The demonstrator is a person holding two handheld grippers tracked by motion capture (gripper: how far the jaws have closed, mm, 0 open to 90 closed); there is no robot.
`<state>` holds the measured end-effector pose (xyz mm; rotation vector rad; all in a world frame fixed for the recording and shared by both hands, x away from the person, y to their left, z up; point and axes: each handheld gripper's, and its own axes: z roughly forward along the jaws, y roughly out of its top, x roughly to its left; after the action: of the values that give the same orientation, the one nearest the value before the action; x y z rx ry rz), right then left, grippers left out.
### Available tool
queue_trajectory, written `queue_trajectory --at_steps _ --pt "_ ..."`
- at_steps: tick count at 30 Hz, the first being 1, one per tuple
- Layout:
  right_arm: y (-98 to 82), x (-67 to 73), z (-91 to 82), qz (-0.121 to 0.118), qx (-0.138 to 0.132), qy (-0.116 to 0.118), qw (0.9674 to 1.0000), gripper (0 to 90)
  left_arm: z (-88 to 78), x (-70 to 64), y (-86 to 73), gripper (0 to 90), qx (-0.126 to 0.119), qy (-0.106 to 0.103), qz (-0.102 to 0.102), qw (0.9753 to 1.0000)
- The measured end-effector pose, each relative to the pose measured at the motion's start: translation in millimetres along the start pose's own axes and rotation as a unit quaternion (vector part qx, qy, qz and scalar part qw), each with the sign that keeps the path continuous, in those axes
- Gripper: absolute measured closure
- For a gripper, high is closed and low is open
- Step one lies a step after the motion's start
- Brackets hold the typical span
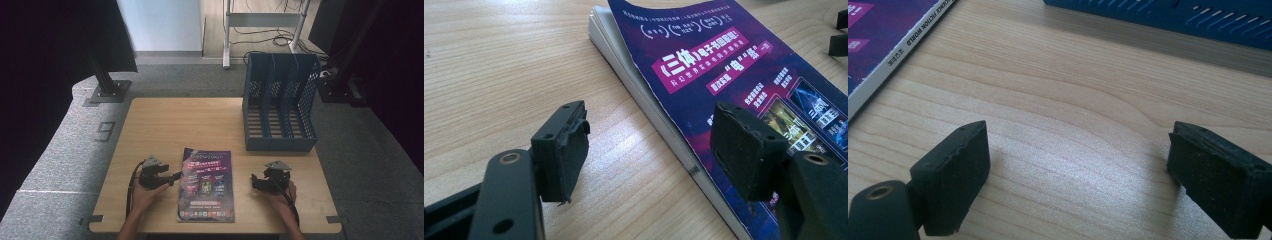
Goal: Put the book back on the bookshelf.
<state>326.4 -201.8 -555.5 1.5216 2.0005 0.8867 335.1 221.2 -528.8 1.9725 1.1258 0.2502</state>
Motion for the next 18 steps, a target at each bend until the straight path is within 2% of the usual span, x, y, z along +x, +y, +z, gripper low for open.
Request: queue_trajectory --at_steps 13,18 --pt "-0.4 0.8 -0.8 -0.003 -0.004 0.000 1.0000 12.5 -1.2 1.4 -0.2 32.6 -0.002 0.006 -0.005 1.0000" --pt "-0.8 2.8 -2.2 -0.003 -0.012 -0.004 0.9999 17.5 -1.8 2.1 -0.3 32.6 -0.005 0.007 -0.006 0.9999"
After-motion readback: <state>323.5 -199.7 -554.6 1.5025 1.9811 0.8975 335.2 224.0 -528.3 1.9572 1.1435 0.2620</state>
